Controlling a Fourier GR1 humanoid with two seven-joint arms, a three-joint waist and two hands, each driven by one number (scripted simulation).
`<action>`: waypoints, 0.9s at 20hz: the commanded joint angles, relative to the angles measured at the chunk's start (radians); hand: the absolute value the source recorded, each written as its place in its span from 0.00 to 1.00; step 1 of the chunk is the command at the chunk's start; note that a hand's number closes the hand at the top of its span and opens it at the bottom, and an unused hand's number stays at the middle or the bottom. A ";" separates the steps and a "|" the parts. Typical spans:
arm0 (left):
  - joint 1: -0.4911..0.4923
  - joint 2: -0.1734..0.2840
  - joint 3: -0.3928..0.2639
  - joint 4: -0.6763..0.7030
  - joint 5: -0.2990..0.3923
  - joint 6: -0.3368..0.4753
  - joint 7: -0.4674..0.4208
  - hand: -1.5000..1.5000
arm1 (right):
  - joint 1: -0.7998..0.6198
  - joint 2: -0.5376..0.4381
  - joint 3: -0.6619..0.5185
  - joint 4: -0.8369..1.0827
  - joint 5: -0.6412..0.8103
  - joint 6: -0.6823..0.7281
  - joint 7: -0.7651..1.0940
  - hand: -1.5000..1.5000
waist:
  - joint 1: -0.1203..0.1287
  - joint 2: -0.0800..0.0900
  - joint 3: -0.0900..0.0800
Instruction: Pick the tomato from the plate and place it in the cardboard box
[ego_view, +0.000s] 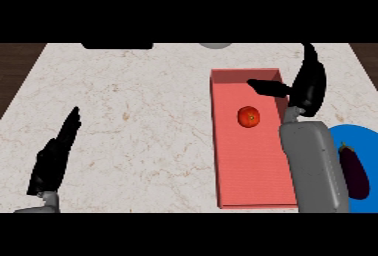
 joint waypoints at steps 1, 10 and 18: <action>0.029 -0.014 -0.019 -0.055 -0.005 0.001 0.041 0.50 | 0.036 -0.022 -0.099 -0.070 -0.137 -0.097 -0.100 0.00 | -0.005 -0.004 0.001; -0.016 -0.029 0.002 0.019 -0.023 0.038 0.008 0.50 | 0.302 -0.082 -0.208 -0.436 -0.308 -0.074 -0.097 0.00 | -0.028 -0.007 -0.001; 0.059 -0.027 0.000 -0.036 -0.011 0.016 -0.006 0.50 | 0.647 -0.173 -0.471 -0.664 -0.730 0.121 -0.259 0.00 | -0.026 -0.007 0.001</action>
